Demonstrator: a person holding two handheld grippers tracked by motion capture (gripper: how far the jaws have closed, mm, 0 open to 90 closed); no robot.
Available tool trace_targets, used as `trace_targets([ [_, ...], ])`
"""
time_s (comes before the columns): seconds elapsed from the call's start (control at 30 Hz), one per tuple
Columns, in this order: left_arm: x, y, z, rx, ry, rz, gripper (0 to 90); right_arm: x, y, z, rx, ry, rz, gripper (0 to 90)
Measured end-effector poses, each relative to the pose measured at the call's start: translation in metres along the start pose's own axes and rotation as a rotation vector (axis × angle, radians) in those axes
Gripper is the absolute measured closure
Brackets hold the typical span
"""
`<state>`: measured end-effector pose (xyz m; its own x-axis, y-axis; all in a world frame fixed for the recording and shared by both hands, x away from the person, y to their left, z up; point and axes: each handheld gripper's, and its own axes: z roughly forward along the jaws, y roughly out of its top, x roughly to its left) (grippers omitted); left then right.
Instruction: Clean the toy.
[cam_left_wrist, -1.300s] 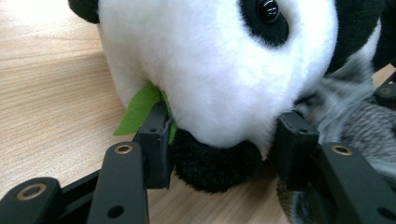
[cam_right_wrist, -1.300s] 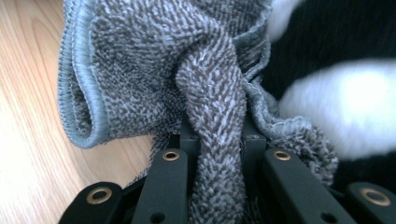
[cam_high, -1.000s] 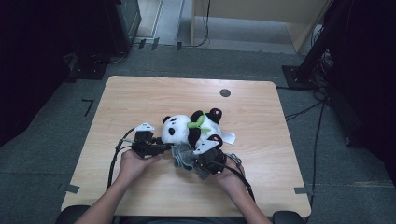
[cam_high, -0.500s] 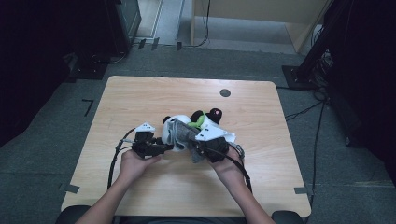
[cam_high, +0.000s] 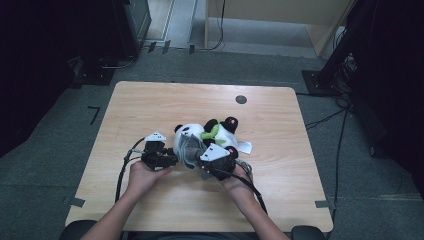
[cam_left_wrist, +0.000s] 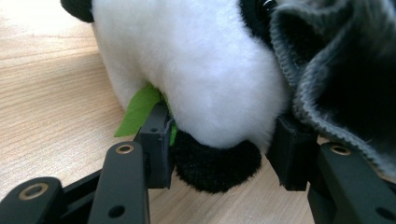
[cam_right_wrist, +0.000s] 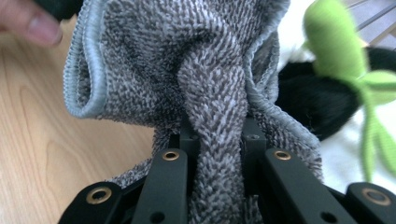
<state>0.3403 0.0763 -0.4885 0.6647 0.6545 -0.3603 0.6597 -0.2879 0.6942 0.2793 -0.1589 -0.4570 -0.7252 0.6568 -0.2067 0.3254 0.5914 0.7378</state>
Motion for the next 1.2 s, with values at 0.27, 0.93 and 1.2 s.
trace_targets([
  [0.27, 0.002, 0.001, -0.001, -0.004, -0.010, -0.015, 48.6, 0.010, -0.018, 0.018, 0.155, 0.047, -0.015, 77.9],
  [0.93, 0.000, 0.001, -0.001, -0.002, 0.000, 0.008, 48.6, -0.008, -0.012, -0.015, 0.177, 0.072, 0.029, 77.6],
  [1.2, 0.000, 0.001, -0.001, -0.006, -0.005, 0.004, 48.6, -0.026, -0.007, -0.045, 0.105, 0.027, 0.058, 77.6],
])
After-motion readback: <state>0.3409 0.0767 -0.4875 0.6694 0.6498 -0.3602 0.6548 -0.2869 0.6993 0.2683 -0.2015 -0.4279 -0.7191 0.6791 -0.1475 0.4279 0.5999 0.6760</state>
